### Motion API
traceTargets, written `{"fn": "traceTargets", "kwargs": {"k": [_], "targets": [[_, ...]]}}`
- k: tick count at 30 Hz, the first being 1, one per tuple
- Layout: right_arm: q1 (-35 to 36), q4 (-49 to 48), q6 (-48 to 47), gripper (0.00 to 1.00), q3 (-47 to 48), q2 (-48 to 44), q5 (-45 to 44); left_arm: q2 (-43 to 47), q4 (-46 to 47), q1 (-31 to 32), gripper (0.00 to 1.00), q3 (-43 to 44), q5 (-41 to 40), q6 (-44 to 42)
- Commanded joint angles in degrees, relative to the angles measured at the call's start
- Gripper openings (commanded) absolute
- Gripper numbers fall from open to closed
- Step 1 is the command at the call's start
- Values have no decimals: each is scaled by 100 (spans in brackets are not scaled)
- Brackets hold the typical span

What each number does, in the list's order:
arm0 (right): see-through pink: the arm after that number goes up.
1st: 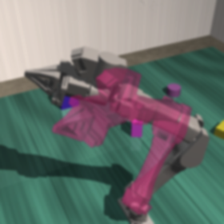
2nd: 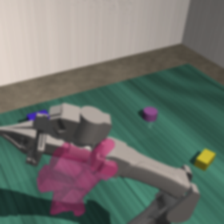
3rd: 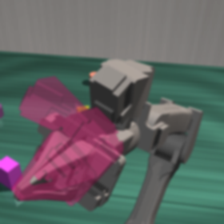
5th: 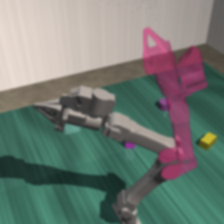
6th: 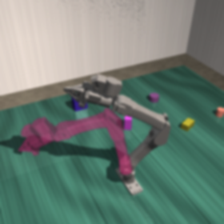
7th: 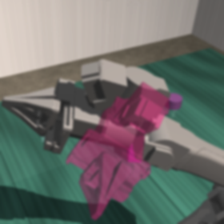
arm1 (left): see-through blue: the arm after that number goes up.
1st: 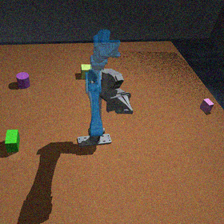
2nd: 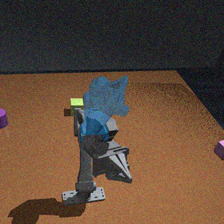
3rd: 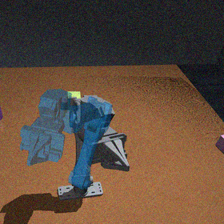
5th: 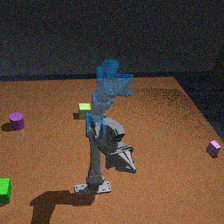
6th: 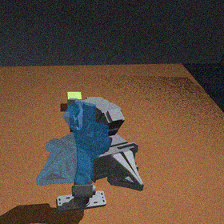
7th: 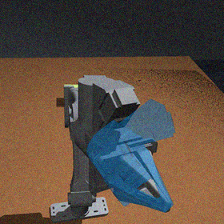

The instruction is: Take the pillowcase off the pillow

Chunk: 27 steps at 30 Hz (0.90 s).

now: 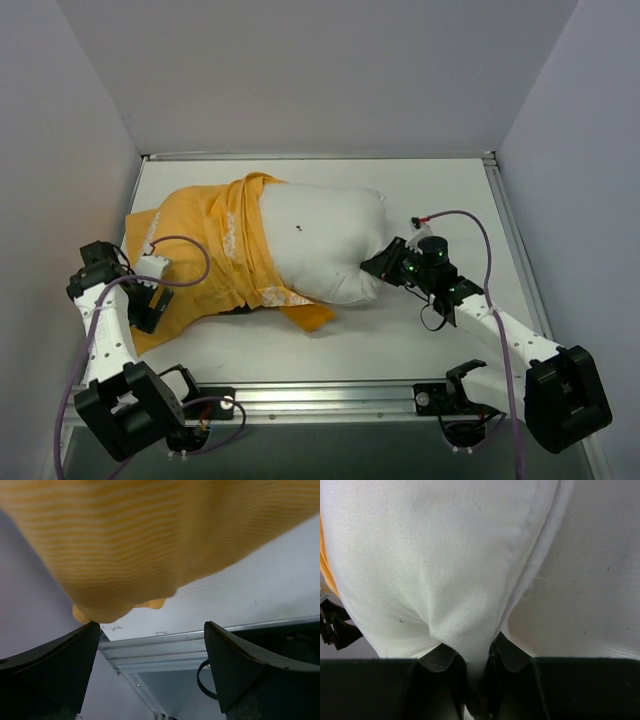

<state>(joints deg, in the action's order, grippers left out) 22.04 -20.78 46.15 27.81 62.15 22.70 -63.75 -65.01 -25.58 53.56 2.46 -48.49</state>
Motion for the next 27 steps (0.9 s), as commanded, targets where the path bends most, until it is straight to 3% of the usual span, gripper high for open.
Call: {"fn": "traceTargets", "kwargs": {"k": [1, 7, 9, 10, 11, 12, 13, 18, 22, 27], "targets": [[-69, -436, -97, 0, 225, 60, 15, 319, 1490, -533, 94, -318, -475, -231], [-121, -568, -159, 0, 190, 245, 77, 266, 2405, -878, 94, -890, 859, -144], [-191, -612, -159, 0, 155, 254, 77, 240, 2642, -878, 96, -1031, 949, -152], [-322, -629, -159, 0, 102, 219, 86, 196, 2730, -878, 63, -1180, 889, -204], [-402, -647, -159, 0, 67, 201, 103, 57, 2870, -887, 43, -1233, 827, -292], [-498, -656, -159, 0, 49, 175, 129, -23, 2932, -887, 12, -1260, 748, -327], [-734, -673, -150, 0, 31, 131, 217, -102, 3020, -904, 2, -1269, 634, -310], [-1474, -595, -264, 0, 49, 8, 454, -331, 3819, -1632, 2, -919, 642, -30], [-2194, -375, -405, 0, 14, -159, 735, -647, 4251, -1967, 2, -50, 54, 252], [-3825, 11, -764, 0, -39, -484, 1411, -718, 4462, -2284, 2, 1006, -158, 235]]}}
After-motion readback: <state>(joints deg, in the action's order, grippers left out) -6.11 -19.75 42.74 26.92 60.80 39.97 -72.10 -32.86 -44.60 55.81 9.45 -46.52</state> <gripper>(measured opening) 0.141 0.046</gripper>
